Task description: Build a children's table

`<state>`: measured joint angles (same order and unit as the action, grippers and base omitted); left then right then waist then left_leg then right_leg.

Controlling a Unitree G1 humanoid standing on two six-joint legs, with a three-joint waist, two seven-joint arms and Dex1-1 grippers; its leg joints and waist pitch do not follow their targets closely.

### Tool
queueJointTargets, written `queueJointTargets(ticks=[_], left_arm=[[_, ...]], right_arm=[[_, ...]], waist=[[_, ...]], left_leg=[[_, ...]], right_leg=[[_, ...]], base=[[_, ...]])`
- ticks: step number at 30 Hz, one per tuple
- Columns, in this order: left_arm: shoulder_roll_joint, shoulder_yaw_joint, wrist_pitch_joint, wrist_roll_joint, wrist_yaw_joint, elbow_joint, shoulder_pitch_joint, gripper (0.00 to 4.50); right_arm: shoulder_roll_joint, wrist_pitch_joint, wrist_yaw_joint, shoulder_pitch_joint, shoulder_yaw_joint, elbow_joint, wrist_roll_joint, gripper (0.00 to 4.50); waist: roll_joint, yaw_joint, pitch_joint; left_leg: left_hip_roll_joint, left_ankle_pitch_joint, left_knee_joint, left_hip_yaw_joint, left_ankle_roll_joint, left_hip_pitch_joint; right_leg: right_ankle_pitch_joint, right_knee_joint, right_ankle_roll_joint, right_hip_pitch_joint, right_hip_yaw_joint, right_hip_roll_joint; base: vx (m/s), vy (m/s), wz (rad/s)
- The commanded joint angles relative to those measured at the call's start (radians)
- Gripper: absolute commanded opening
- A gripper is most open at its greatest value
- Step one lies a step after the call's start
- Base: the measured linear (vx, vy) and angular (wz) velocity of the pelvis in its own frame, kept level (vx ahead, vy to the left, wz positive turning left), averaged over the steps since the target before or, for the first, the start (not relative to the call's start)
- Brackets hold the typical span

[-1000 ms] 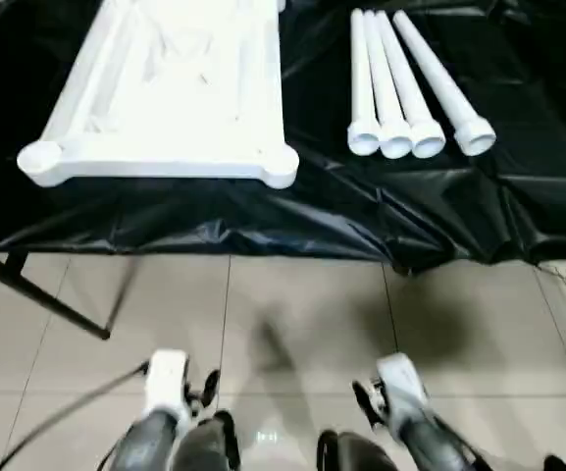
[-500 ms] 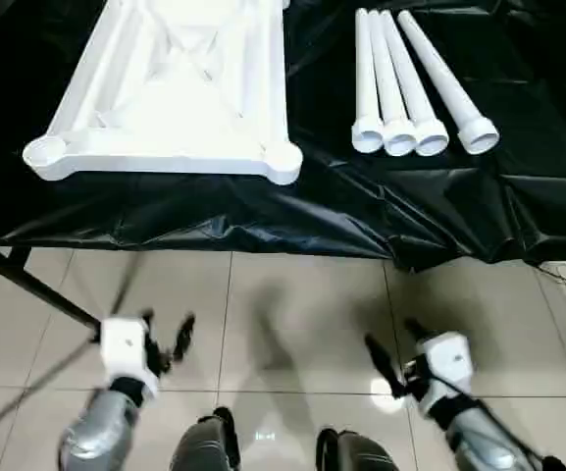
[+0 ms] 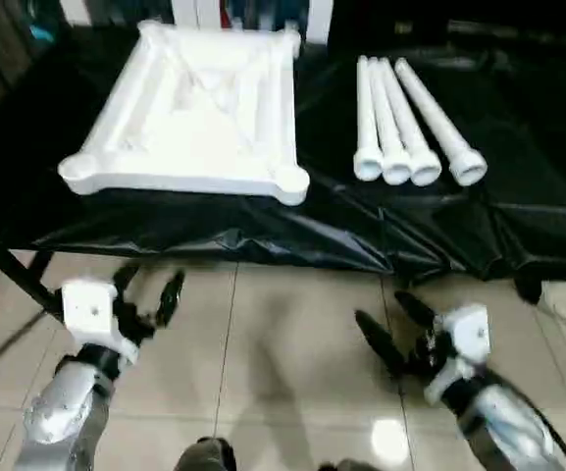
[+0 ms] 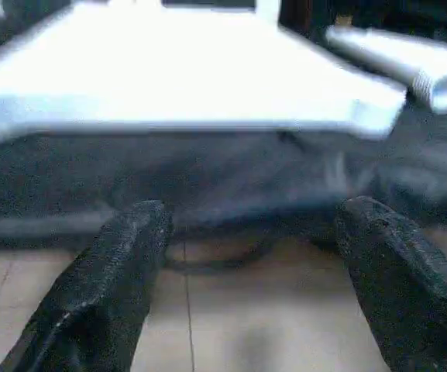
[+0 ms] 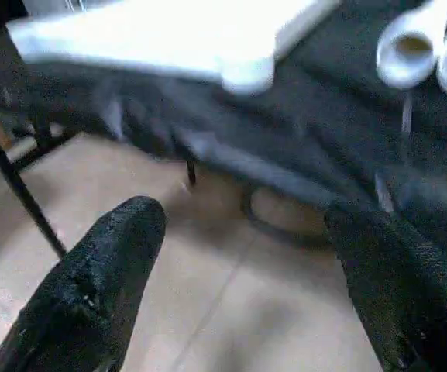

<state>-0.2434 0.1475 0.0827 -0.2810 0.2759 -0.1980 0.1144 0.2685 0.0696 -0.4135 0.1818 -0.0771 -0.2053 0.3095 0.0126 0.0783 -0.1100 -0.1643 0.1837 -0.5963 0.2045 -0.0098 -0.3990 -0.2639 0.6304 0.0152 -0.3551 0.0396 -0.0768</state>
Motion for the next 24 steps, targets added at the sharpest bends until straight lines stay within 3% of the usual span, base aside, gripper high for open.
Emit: queueJointTargets(ticks=[1,2,3,5,7,8,9,11,12,13,14,15,16,17,18,19,21,23,24], left_arm=[[-0.002,0.034,0.030,-0.019,-0.038,-0.046,-0.037,3.88],[-0.002,0.034,0.030,-0.019,-0.038,-0.046,-0.037,3.88],[-0.004,0.049,0.051,-0.016,-0.072,-0.052,-0.094,3.88],[-0.005,0.052,0.057,-0.006,-0.086,-0.053,-0.112,3.88],[0.002,0.042,0.010,0.044,-0.107,0.017,-0.190,3.88],[0.005,0.035,-0.003,0.060,-0.112,0.050,-0.217,3.88],[0.006,0.030,-0.009,0.069,-0.115,0.070,-0.234,3.88],[0.013,0.014,-0.011,0.117,-0.159,0.118,-0.270,3.88],[0.022,-0.025,0.009,0.127,-0.140,0.168,-0.300,3.88],[0.030,-0.033,0.009,0.118,-0.127,0.183,-0.308,3.88],[0.038,-0.041,0.011,0.109,-0.115,0.196,-0.315,3.88],[0.066,-0.041,0.006,0.097,-0.126,0.224,-0.326,3.88],[0.082,-0.038,0.003,0.092,-0.138,0.238,-0.331,3.88],[0.107,-0.026,0.011,0.054,-0.130,0.252,-0.331,3.88],[0.122,-0.022,0.013,0.035,-0.124,0.265,-0.331,3.88],[0.117,-0.045,0.002,0.078,-0.135,0.281,-0.329,3.88],[0.109,-0.076,-0.035,0.154,-0.164,0.299,-0.323,3.88],[0.111,-0.076,-0.059,0.174,-0.182,0.285,-0.308,3.88],[0.114,-0.074,-0.071,0.164,-0.175,0.273,-0.298,3.88]], right_arm=[[-0.001,0.016,0.031,-0.034,0.052,-0.013,0.013,3.75],[-0.001,0.016,0.031,-0.034,0.052,-0.013,0.013,3.75],[-0.002,0.032,0.064,-0.090,0.105,0.014,0.039,3.75],[-0.002,0.041,0.074,-0.108,0.123,0.025,0.051,3.75],[-0.005,0.029,0.119,-0.181,0.155,0.121,0.025,3.75],[-0.017,0.015,0.158,-0.208,0.174,0.154,0.015,3.75],[-0.027,0.007,0.184,-0.225,0.186,0.173,0.011,3.75],[-0.049,-0.036,0.301,-0.260,0.203,0.220,-0.072,3.75],[-0.077,-0.062,0.355,-0.286,0.231,0.272,-0.074,3.75],[-0.082,-0.083,0.358,-0.285,0.232,0.283,-0.078,3.75],[-0.088,-0.103,0.361,-0.284,0.234,0.293,-0.085,3.75],[-0.097,-0.115,0.374,-0.277,0.226,0.318,-0.106,3.75],[-0.103,-0.113,0.382,-0.272,0.220,0.331,-0.118,3.75],[-0.107,-0.109,0.408,-0.268,0.201,0.343,-0.154,3.75],[-0.111,-0.106,0.419,-0.266,0.183,0.349,-0.176,3.75],[-0.119,-0.094,0.386,-0.264,0.164,0.341,-0.161,3.75],[-0.141,-0.095,0.325,-0.263,0.138,0.323,-0.125,3.75],[-0.164,-0.102,0.286,-0.268,0.121,0.310,-0.097,3.75],[-0.170,-0.108,0.279,-0.271,0.113,0.309,-0.094,3.75]], waist=[[-0.023,0.008,0.067],[-0.017,0.011,0.071],[-0.013,0.014,0.073],[-0.017,0.019,0.076],[-0.013,0.020,0.078],[-0.017,0.021,0.084],[-0.017,0.020,0.089],[-0.017,0.020,0.100],[-0.009,0.018,0.104],[-0.013,0.019,0.108],[-0.008,0.022,0.112],[-0.010,0.024,0.113],[-0.005,0.019,0.114],[-0.017,0.021,0.117],[-0.010,0.018,0.119],[-0.004,0.013,0.119],[-0.004,0.010,0.124],[0.001,0.004,0.123],[0.005,0.006,0.120]], left_leg=[[-0.081,0.241,0.087,-0.049,-0.014,0.038],[-0.079,0.244,0.087,-0.049,-0.025,0.037],[-0.078,0.253,0.088,-0.047,-0.030,0.039],[-0.074,0.308,0.089,-0.047,-0.054,0.046],[-0.073,0.329,0.090,-0.048,-0.068,0.046],[-0.070,0.344,0.089,-0.048,-0.088,0.055],[-0.069,0.335,0.088,-0.048,-0.095,0.056],[-0.070,0.264,0.088,-0.050,-0.098,0.043],[-0.067,0.227,0.085,-0.046,-0.088,0.043],[-0.064,0.212,0.081,-0.045,-0.084,0.044],[-0.065,0.173,0.076,-0.044,-0.068,0.039],[-0.066,0.158,0.074,-0.043,-0.061,0.039],[-0.064,0.135,0.072,-0.042,-0.049,0.033],[-0.064,0.119,0.068,-0.043,-0.042,0.034],[-0.063,0.106,0.067,-0.043,-0.035,0.032],[-0.062,0.109,0.066,-0.041,-0.022,0.031],[-0.062,0.091,0.062,-0.045,0.011,0.024],[-0.066,0.076,0.059,-0.045,0.052,0.019],[-0.069,0.093,0.061,-0.044,0.058,0.022]], right_leg=[[-0.017,-0.075,-0.210,0.016,-0.047,-0.079],[-0.026,-0.077,-0.197,0.017,-0.047,-0.078],[-0.044,-0.079,-0.183,0.014,-0.048,-0.076],[-0.150,-0.088,-0.167,0.011,-0.050,-0.079],[-0.215,-0.097,-0.142,0.008,-0.052,-0.081],[-0.254,-0.100,-0.129,0.001,-0.051,-0.079],[-0.237,-0.097,-0.129,0.000,-0.052,-0.079],[-0.101,-0.082,-0.123,0.008,-0.046,-0.071],[-0.053,-0.077,-0.125,0.006,-0.046,-0.071],[-0.031,-0.074,-0.130,0.006,-0.046,-0.070],[0.027,-0.069,-0.132,0.012,-0.045,-0.070],[0.052,-0.068,-0.133,0.011,-0.045,-0.072],[0.093,-0.064,-0.142,0.015,-0.044,-0.069],[0.126,-0.060,-0.149,0.014,-0.043,-0.070],[0.161,-0.058,-0.156,0.018,-0.041,-0.067],[0.173,-0.060,-0.155,0.019,-0.041,-0.063],[0.211,-0.055,-0.149,0.026,-0.041,-0.067],[0.236,-0.053,-0.152,0.023,-0.040,-0.070],[0.195,-0.057,-0.166,0.020,-0.040,-0.073]], base=[[0.000,0.000,0.00],[-0.055,0.008,-0.01],[0.000,0.000,0.00],[0.000,0.000,0.00],[0.000,0.000,0.00],[0.000,0.000,0.00],[0.000,0.000,0.00],[0.000,0.000,0.00],[0.000,0.000,0.00],[0.000,0.000,0.00],[0.000,0.000,0.00],[0.000,0.000,0.00],[0.000,0.000,0.00],[0.000,0.000,0.00],[0.000,0.000,0.00],[0.000,0.000,0.00],[0.000,0.000,0.00],[0.000,0.000,0.00],[0.000,0.000,0.00]])
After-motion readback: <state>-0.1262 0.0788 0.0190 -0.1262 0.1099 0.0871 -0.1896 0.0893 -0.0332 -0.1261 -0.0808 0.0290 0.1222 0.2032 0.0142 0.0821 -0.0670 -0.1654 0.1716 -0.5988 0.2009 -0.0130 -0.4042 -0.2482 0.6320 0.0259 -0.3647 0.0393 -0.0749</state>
